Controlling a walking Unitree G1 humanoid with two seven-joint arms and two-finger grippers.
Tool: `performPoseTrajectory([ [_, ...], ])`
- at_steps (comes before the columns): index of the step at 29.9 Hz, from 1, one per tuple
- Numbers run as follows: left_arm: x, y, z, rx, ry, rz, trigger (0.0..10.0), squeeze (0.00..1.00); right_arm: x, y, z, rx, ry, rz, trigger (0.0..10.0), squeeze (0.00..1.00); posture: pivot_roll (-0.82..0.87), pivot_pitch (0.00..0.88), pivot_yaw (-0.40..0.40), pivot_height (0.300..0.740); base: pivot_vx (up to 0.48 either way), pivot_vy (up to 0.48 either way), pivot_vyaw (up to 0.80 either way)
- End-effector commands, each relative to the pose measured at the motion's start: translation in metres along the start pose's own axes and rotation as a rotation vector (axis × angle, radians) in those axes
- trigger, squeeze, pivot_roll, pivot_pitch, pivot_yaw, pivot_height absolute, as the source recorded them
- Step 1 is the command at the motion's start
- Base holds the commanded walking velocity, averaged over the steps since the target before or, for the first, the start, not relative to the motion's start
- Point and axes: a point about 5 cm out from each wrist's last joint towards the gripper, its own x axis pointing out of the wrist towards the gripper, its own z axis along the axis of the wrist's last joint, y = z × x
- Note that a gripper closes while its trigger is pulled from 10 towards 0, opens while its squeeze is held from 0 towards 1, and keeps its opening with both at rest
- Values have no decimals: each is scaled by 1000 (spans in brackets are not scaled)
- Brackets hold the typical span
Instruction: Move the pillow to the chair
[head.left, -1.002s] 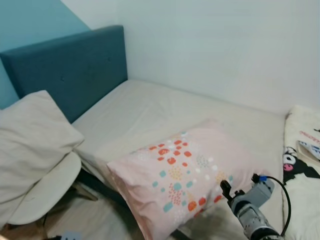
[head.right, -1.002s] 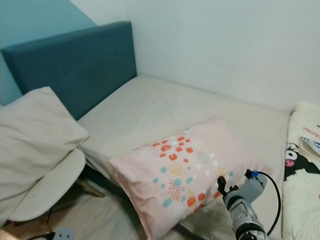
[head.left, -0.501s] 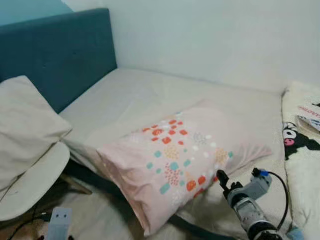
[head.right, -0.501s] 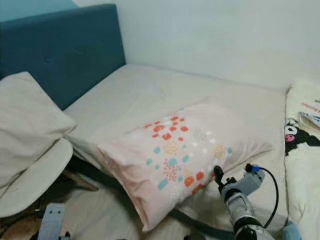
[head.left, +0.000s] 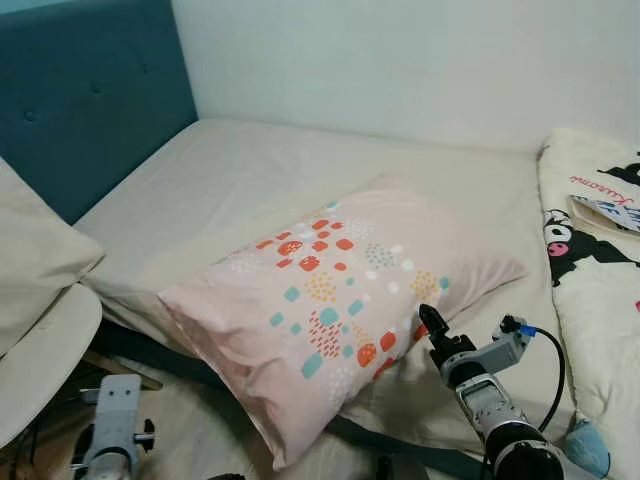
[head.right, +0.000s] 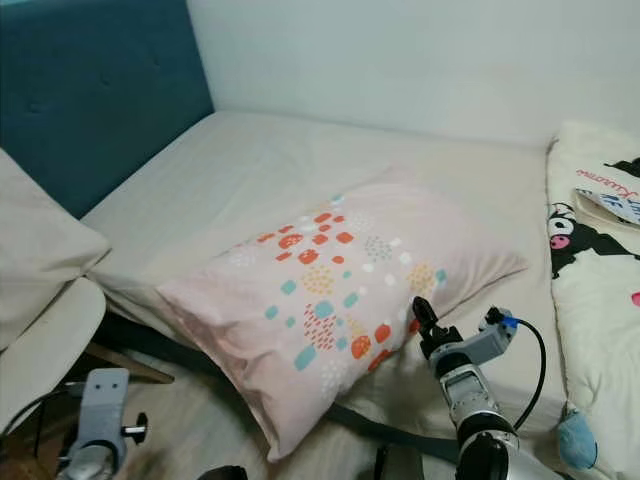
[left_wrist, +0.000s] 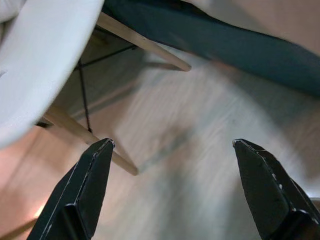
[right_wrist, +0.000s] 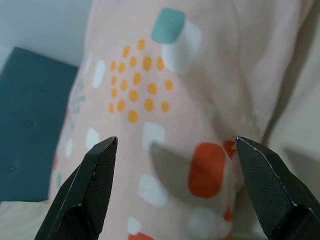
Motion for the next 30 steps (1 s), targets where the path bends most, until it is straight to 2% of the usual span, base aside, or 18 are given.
performPoseTrajectory([
  [1, -5, 4, -15, 48, 42, -16, 10000, 0, 5, 6, -3, 14, 16, -3, 10000, 0, -97, 15, 30, 520, 0, 0, 0],
  [6, -14, 4, -32, 46, 63, -17, 10000, 0, 6, 7, -12, 6, 49, -60, 10000, 0, -76, 61, 23, 520, 0, 0, 0],
  [8, -17, 2, -37, 56, 62, -30, 10000, 0, 8, 10, -14, -1, 58, -38, 10000, 0, -68, 81, 22, 516, 0, 0, 0],
  [12, -23, 0, -46, 83, 58, -53, 10000, 0, 11, 16, -11, 54, 31, -4, 10000, 0, -60, 101, 25, 501, 0, 0, 0],
  [14, -28, 3, -53, 98, 57, -61, 10000, 0, 15, 24, -8, 50, 25, 37, 10000, 0, -51, 153, 30, 491, 0, 0, 0],
  [18, -32, 6, -58, 111, 52, -66, 10000, 0, 20, 33, -6, 47, 23, 85, 10000, 0, -47, 180, 31, 476, 0, 0, 0],
  [20, -34, 10, -59, 113, 34, -64, 10000, 0, 23, 40, -7, 69, 31, 124, 10000, 0, -40, 225, 33, 471, 0, 0, 0],
  [25, -38, 13, -60, 124, -1, -68, 10000, 0, 25, 51, -10, 86, 49, 209, 10000, 0, -33, 250, 33, 471, 0, 0, 0],
  [27, -40, 17, -58, 113, -37, -63, 10000, 0, 31, 70, -14, 114, 70, 317, 10000, 0, -15, 294, 34, 471, 0, 0, 0],
  [30, -42, 18, -58, 113, -50, -64, 10000, 0, 33, 76, -15, 123, 81, 340, 10000, 0, -13, 298, 35, 471, 0, 0, 0],
])
